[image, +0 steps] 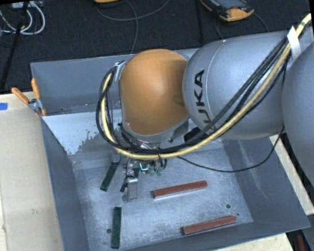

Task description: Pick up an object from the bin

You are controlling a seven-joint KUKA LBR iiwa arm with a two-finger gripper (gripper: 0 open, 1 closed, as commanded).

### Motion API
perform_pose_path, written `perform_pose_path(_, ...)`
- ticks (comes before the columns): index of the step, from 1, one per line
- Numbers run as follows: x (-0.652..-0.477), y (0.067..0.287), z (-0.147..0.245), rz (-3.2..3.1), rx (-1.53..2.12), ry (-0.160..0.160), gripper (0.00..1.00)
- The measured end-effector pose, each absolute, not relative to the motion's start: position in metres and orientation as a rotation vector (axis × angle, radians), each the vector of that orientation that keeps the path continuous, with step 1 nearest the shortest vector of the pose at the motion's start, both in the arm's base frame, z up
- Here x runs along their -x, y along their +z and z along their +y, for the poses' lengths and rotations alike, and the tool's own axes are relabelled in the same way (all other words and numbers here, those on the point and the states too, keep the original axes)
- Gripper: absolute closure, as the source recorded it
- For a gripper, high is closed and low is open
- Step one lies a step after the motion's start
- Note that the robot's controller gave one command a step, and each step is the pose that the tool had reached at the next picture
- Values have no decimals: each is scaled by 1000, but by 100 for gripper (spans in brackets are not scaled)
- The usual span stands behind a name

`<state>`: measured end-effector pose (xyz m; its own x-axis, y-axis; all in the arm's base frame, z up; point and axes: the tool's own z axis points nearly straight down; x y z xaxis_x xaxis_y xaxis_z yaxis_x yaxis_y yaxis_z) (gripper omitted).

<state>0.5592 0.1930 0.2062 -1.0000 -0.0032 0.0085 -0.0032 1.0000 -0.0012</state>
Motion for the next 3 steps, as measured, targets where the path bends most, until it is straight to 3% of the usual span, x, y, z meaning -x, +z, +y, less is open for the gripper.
perform_pose_path(1, -622, 250, 212, -3142, -210, -3, 0)
perform_pose_path(2, -610, 122, 146, -3112, -362, 5, 0)
perform_pose_path(3, -605, 66, 100, -3120, -311, 3, 0)
